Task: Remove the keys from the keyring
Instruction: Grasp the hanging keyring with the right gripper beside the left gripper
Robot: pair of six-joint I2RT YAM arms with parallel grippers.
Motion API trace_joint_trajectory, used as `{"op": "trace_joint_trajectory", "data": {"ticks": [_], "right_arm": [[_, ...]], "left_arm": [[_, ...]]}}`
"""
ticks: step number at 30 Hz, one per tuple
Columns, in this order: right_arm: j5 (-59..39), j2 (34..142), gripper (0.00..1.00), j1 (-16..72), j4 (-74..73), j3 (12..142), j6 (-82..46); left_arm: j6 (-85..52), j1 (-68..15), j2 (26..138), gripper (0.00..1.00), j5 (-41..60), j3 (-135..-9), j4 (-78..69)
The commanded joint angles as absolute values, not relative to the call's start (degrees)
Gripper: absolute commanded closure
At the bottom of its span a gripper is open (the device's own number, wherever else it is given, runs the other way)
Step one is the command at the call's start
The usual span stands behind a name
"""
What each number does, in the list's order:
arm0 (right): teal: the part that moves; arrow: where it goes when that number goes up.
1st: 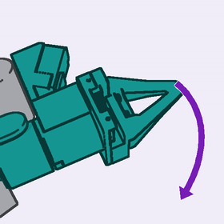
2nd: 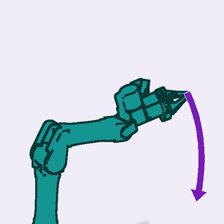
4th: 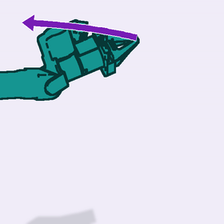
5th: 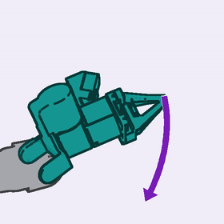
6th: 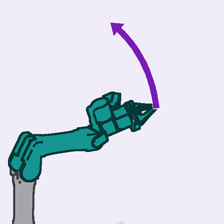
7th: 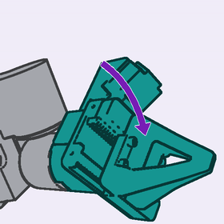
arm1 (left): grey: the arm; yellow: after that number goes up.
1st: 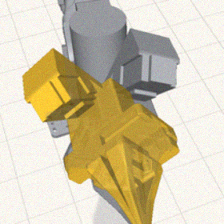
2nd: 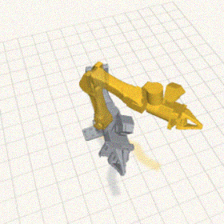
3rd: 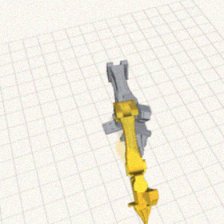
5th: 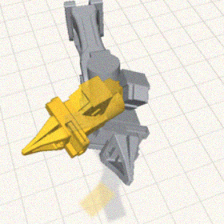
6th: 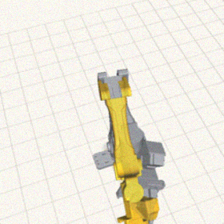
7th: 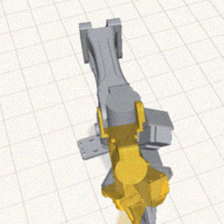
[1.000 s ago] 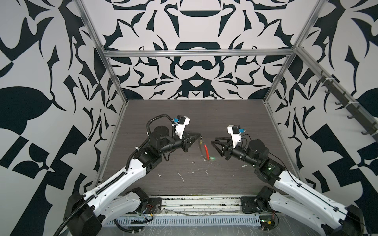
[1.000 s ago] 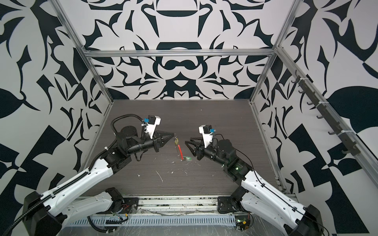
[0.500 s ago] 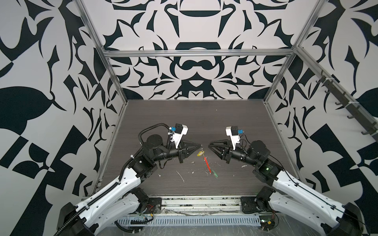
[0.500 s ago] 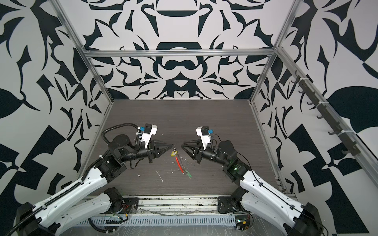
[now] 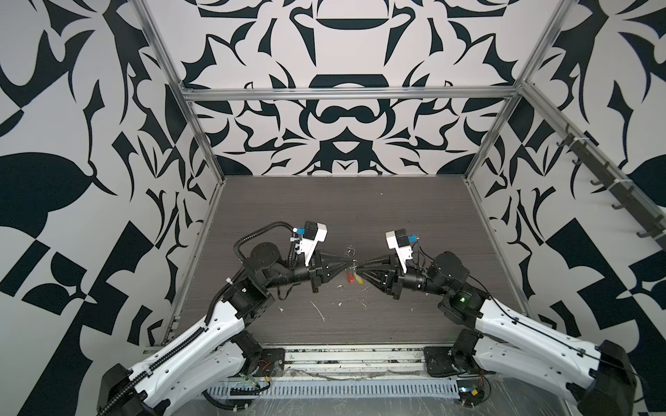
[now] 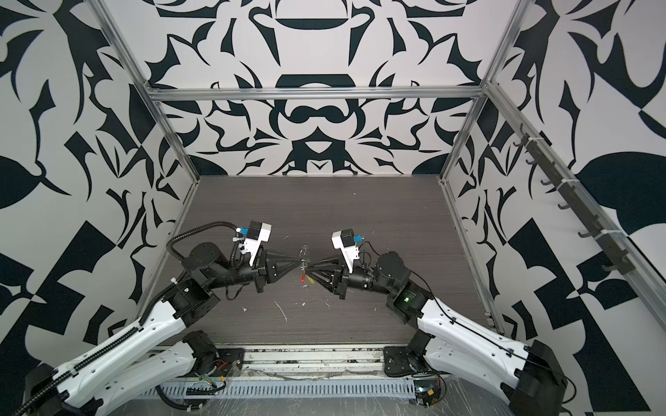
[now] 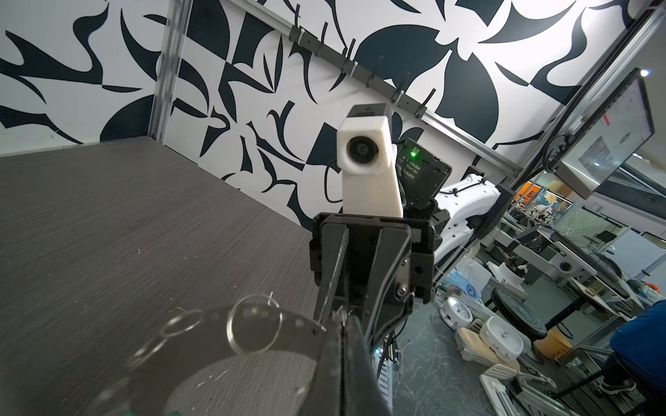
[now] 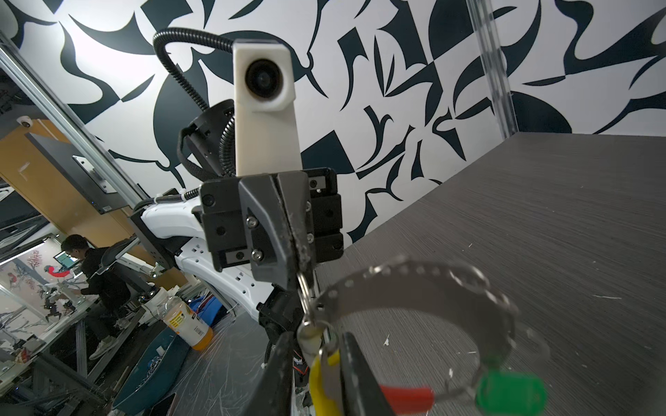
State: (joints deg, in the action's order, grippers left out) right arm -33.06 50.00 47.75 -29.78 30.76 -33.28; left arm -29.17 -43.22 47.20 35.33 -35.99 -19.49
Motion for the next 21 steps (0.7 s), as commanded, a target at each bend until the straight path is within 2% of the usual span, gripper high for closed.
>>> {"op": "trace_joint_trajectory", "data": {"ticks": [1, 11, 21], "right_arm": [[-33.3, 50.2, 0.75, 48.6, -35.0, 33.5, -34.3], [-29.1, 48.2, 0.77, 49.3, -35.4, 32.9, -33.3], [-30.4, 50.5, 0.85, 50.0, -38.6, 33.4, -34.7]], "left_arm": [[-29.6, -43.5, 46.3, 1.00, 36.7, -35.6, -22.1], [-29.4, -43.6, 45.3, 1.00, 37.0, -34.9, -22.4], [-29.7, -43.6, 45.1, 1.00, 36.8, -34.4, -22.8]]}}
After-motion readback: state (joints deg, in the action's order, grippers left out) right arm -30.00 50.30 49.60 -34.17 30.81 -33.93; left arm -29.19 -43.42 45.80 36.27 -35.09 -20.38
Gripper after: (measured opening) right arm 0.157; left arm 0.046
